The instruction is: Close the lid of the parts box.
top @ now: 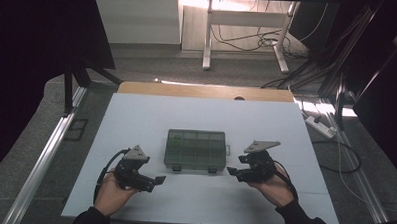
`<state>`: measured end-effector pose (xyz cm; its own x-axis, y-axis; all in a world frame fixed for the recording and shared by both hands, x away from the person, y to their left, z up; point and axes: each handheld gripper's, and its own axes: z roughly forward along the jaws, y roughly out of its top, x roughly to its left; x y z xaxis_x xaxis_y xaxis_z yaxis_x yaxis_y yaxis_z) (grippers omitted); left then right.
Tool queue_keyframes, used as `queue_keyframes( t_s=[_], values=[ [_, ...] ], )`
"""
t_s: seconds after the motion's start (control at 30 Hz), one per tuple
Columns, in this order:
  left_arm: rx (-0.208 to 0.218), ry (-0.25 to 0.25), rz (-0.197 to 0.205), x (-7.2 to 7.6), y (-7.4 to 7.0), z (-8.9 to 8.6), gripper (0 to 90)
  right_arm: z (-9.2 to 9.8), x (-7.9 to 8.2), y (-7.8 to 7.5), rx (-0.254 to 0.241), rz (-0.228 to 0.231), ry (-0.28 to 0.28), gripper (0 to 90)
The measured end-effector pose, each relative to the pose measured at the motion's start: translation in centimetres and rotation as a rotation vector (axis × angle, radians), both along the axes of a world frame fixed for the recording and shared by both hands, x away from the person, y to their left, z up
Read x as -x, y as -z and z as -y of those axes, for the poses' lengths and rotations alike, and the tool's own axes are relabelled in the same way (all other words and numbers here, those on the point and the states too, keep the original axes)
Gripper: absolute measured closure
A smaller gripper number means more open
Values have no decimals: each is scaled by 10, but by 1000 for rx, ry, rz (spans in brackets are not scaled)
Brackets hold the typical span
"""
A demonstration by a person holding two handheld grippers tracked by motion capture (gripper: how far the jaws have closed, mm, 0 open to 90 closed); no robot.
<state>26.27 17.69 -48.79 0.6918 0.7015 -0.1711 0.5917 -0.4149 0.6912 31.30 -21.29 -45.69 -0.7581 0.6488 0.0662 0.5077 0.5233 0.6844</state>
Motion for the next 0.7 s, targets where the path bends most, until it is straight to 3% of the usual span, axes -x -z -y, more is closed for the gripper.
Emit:
queue_keyframes(
  t_s=[0.23, 0.47, 0.7],
  values=[
    [13, -29, 26, 11, -1, -11, 10, 24, 10, 1, -12, -6, 33, 201],
    [22, -60, 44, 19, 0, -21, 0, 42, 17, 2, -28, 9, 70, 104],
    [39, -82, 57, 28, 1, -31, 0, 61, 27, 4, -17, 19, 104, 74]
  ],
)
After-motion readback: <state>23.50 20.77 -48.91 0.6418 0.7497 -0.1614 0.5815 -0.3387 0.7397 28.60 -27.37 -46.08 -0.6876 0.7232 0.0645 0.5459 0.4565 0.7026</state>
